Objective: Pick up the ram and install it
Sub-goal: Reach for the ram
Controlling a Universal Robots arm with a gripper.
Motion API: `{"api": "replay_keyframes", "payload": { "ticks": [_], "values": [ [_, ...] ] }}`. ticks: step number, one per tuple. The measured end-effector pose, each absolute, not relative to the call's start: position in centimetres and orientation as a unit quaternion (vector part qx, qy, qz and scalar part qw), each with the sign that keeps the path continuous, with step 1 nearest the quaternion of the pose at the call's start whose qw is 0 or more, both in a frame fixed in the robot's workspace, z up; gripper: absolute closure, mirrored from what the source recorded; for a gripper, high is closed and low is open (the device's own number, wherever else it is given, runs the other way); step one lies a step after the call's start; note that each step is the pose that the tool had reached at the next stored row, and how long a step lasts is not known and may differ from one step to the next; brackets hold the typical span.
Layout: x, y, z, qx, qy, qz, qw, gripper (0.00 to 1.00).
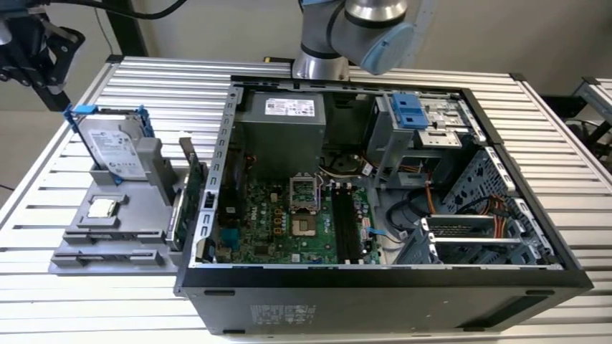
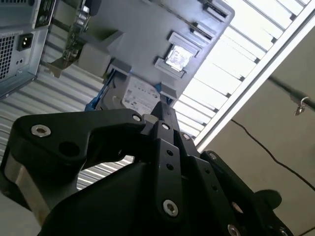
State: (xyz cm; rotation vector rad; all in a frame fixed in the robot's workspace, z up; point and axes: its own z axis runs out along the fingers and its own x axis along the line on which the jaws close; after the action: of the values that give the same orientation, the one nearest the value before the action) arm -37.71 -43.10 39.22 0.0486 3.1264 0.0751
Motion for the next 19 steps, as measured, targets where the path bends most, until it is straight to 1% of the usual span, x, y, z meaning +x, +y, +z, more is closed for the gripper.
{"api": "replay_keyframes", "payload": {
  "ticks": [19],
  "values": [
    [-37.8, -46.9, 39.0, 0.012, 1.000, 0.024, 0.007, 1.00]
  ]
}}
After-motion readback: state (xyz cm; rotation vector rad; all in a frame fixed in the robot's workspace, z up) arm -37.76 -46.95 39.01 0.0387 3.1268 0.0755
